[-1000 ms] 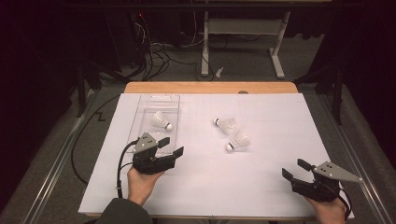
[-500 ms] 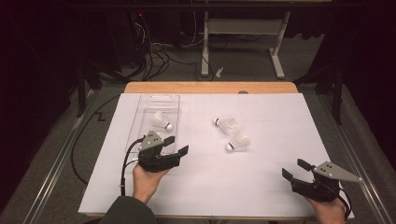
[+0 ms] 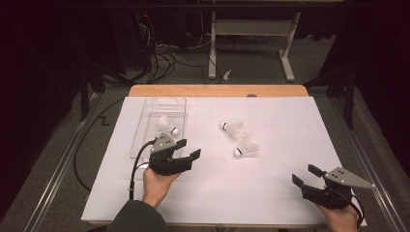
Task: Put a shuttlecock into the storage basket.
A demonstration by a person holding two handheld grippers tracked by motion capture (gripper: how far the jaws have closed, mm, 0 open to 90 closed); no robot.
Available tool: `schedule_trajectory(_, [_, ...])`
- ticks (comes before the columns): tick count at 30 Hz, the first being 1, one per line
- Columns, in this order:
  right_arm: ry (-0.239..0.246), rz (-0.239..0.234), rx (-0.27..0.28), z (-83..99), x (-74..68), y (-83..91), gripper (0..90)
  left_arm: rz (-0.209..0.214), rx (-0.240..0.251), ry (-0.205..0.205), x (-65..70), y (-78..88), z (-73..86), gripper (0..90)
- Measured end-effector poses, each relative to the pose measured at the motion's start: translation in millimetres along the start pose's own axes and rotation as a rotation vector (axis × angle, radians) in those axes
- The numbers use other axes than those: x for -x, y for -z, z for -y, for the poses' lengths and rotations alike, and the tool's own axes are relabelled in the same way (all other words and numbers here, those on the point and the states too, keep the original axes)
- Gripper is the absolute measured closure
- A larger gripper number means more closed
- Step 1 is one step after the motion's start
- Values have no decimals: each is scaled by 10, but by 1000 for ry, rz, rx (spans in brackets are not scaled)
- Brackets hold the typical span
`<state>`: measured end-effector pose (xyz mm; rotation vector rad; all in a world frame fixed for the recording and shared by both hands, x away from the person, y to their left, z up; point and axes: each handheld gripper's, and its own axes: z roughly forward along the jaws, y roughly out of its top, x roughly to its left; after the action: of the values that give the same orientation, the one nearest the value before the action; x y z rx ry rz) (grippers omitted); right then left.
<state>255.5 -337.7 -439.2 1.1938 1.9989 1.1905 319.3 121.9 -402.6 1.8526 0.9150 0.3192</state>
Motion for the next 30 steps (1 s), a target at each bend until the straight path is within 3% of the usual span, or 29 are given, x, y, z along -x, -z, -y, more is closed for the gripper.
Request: schedule_trajectory(30, [1,-2,1,-1,-1,2,304,14,-6,-14,61,-186,-82,360])
